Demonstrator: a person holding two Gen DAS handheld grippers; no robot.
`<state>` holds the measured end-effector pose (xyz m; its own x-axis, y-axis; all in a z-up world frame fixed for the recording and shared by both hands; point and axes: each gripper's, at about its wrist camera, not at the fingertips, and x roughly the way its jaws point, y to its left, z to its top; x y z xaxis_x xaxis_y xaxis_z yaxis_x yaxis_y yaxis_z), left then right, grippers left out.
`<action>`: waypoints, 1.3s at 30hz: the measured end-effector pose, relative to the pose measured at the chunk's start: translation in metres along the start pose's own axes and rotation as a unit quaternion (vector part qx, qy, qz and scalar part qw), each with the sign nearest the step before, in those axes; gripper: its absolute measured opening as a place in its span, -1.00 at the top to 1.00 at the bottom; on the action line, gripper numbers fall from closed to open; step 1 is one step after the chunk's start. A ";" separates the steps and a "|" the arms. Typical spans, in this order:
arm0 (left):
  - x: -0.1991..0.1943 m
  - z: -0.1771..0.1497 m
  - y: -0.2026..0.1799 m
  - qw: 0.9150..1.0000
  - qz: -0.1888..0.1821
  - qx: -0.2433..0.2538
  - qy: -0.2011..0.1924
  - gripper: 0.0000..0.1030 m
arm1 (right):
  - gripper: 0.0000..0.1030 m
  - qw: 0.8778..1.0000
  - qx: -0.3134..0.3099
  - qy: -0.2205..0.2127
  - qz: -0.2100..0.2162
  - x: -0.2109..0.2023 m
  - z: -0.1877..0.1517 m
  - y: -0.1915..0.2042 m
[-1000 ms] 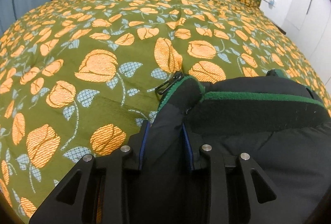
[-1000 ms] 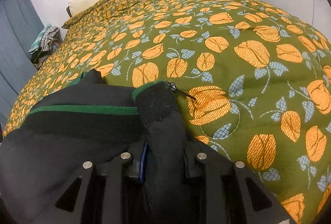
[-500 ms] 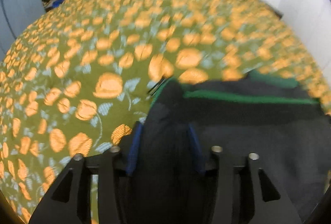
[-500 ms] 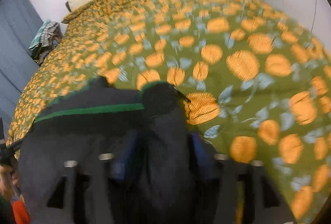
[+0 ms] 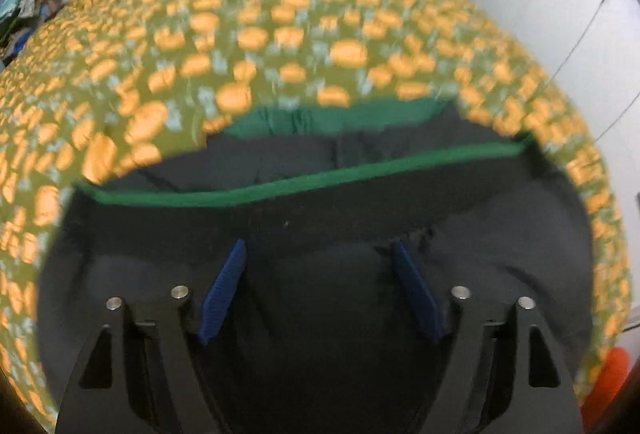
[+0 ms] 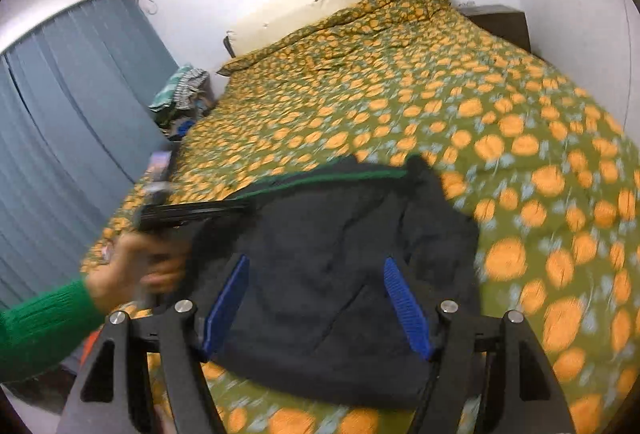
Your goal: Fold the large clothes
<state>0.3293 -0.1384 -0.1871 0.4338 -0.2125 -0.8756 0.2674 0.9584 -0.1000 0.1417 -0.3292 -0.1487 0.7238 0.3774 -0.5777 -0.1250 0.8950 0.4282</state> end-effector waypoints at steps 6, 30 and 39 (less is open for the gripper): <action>-0.016 -0.015 -0.009 0.999 -0.001 0.033 -0.015 -0.61 | -0.39 1.000 0.022 0.015 0.005 -0.014 -0.035 0.000; -0.058 -0.129 -0.049 0.989 0.012 0.138 -0.049 -0.65 | -0.39 0.999 0.020 0.036 0.015 -0.020 -0.063 0.014; -0.081 -0.162 -0.062 0.985 0.025 0.158 -0.057 -0.62 | -0.39 0.999 0.044 0.026 0.003 -0.034 -0.068 0.003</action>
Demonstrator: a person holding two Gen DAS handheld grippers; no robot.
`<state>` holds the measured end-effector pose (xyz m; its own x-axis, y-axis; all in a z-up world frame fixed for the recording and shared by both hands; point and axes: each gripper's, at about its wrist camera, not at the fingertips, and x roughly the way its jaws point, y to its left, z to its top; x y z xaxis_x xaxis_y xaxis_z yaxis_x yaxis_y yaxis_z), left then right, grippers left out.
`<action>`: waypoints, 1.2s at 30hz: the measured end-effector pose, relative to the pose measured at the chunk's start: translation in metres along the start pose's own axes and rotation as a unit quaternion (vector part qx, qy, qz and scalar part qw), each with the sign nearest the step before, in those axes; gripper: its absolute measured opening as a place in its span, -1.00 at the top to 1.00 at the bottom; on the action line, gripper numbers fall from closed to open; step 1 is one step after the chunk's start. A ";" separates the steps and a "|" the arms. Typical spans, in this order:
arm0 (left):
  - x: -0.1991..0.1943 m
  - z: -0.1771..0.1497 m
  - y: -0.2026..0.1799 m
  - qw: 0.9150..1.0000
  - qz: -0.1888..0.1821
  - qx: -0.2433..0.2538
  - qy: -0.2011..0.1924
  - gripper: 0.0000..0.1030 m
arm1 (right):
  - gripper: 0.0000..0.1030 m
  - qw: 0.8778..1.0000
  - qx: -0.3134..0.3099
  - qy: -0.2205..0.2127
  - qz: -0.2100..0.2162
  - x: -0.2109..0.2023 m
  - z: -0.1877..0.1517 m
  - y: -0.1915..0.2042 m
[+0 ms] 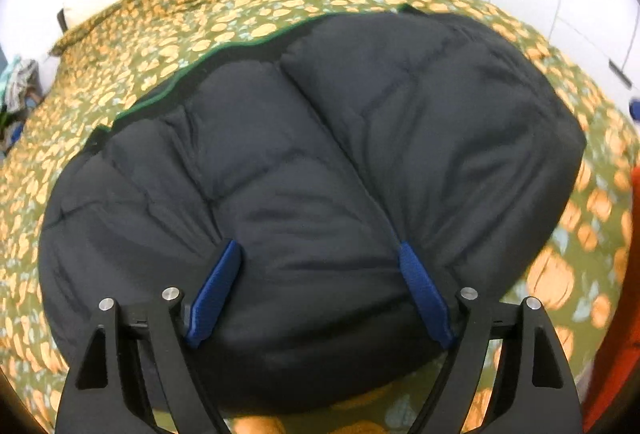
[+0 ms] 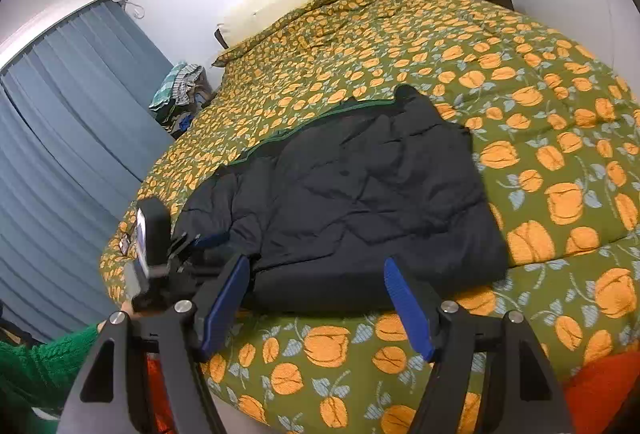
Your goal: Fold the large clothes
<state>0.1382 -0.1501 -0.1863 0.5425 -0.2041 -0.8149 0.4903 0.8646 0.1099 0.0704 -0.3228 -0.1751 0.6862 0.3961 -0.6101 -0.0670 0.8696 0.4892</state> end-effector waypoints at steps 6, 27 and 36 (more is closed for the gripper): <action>0.008 -0.008 -0.011 1.000 0.018 0.002 -0.001 -0.62 | -0.40 0.998 0.031 0.047 -0.026 0.034 -0.016 -0.023; 0.029 0.033 -0.026 0.993 -0.111 -0.036 0.029 -0.73 | -0.56 0.981 0.171 0.090 0.031 0.134 0.079 -0.170; 0.040 0.040 -0.020 0.990 -0.129 -0.050 0.039 -0.82 | 0.32 0.962 0.216 0.102 0.132 0.155 0.058 -0.181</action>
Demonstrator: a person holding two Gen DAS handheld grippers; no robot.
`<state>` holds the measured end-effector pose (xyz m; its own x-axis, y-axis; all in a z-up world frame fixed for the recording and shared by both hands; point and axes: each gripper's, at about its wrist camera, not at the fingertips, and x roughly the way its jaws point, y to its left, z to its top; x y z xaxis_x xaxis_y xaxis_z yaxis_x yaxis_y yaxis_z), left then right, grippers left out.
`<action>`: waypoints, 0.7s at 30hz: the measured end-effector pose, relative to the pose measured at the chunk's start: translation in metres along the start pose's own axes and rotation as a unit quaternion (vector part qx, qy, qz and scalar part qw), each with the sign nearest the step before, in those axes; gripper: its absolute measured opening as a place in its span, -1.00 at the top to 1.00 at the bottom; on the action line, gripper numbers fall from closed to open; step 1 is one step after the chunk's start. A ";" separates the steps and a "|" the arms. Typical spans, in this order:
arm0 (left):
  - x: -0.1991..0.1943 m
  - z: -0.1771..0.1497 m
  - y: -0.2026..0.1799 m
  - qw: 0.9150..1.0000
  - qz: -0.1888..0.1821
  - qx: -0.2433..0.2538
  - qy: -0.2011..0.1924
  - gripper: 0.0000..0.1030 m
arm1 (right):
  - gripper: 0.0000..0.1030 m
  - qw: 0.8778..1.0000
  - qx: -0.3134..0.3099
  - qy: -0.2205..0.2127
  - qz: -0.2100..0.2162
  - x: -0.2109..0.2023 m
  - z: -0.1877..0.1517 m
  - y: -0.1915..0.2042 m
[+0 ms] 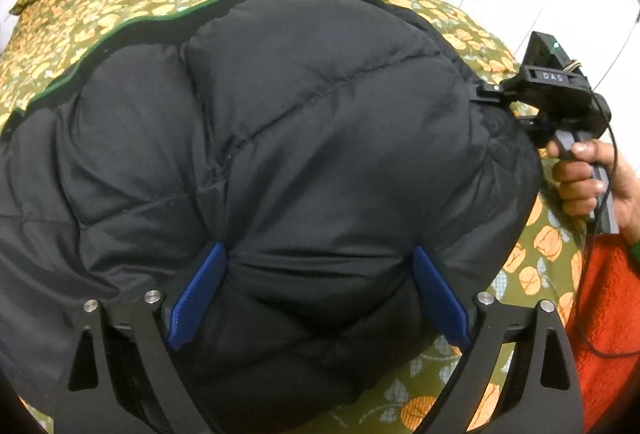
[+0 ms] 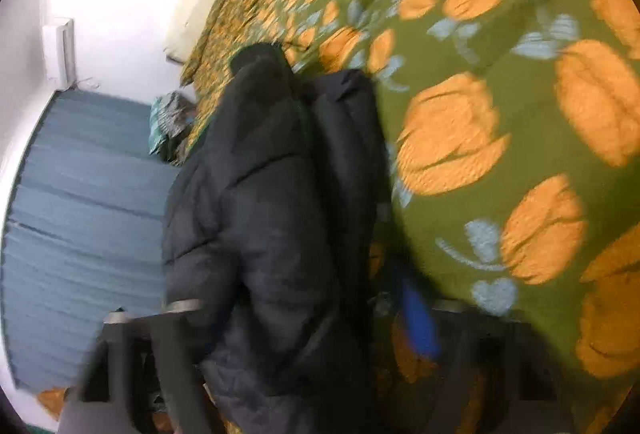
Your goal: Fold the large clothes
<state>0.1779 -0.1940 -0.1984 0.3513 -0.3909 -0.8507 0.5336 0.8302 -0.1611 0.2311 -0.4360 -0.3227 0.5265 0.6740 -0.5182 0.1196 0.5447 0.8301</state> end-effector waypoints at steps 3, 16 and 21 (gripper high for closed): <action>-0.007 0.004 -0.001 1.000 0.007 -0.004 0.013 -0.78 | 0.55 1.000 -0.020 -0.018 -0.015 -0.009 -0.004 0.021; -0.164 0.140 -0.011 0.996 -0.076 0.027 -0.032 -0.63 | 0.56 0.937 -0.288 -0.135 -0.146 -0.028 -0.103 0.236; -0.159 0.167 -0.015 0.995 -0.090 0.035 0.034 -0.63 | 0.56 0.892 -0.385 -0.150 -0.186 -0.002 -0.146 0.293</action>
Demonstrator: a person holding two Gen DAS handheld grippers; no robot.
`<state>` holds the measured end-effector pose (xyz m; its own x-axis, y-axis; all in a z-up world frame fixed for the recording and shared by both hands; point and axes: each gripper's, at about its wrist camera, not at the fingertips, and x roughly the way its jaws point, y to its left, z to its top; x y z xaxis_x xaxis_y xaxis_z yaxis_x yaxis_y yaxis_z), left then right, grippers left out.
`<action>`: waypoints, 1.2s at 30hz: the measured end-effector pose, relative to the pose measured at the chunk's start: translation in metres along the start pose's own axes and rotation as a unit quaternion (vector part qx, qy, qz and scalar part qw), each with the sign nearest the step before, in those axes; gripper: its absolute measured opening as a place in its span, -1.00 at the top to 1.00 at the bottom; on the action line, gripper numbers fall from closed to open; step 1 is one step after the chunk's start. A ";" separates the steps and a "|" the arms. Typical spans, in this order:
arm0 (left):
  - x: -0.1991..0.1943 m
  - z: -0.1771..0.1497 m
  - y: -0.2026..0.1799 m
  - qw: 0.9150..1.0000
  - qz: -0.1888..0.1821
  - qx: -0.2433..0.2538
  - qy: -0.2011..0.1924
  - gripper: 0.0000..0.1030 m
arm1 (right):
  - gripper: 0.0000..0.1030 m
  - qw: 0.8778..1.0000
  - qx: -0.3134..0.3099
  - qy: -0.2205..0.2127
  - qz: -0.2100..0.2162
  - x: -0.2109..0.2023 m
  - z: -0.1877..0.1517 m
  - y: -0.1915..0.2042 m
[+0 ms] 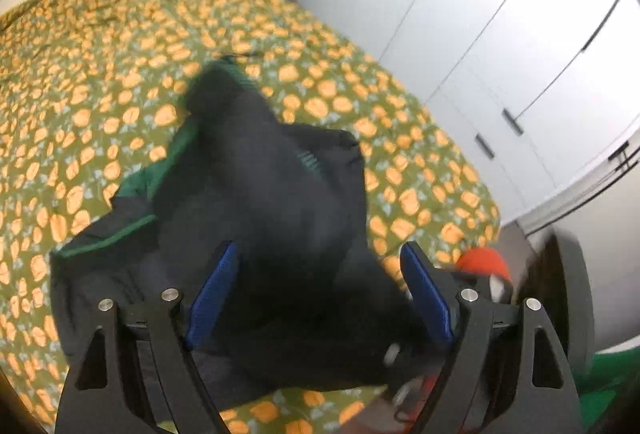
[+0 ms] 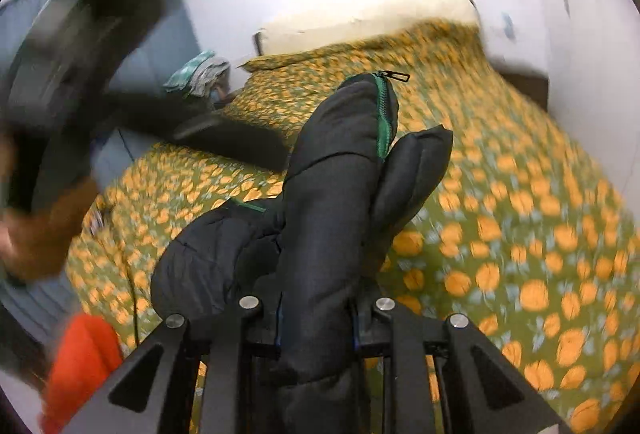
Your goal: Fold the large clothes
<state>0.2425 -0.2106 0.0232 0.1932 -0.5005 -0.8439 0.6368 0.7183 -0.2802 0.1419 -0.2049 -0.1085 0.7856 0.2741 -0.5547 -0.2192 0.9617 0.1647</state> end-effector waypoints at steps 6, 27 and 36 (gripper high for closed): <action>0.006 -0.022 0.002 0.989 0.138 0.015 0.044 -0.65 | 0.56 0.989 -0.141 -0.020 -0.033 0.005 -0.008 0.088; -0.005 -0.085 0.173 0.988 0.123 -0.066 0.059 0.35 | 0.19 0.987 -0.015 0.020 0.160 -0.003 -0.020 0.032; 0.002 -0.121 0.237 0.982 0.130 -0.119 0.060 0.25 | 0.27 0.974 -0.090 0.078 0.192 0.098 -0.028 0.131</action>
<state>0.3034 0.0167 -0.0999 0.2278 -0.2337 -0.9453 0.3823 0.9143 -0.1339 0.1738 -0.0517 -0.1635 0.5321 0.5981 -0.5993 -0.5880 0.7703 0.2467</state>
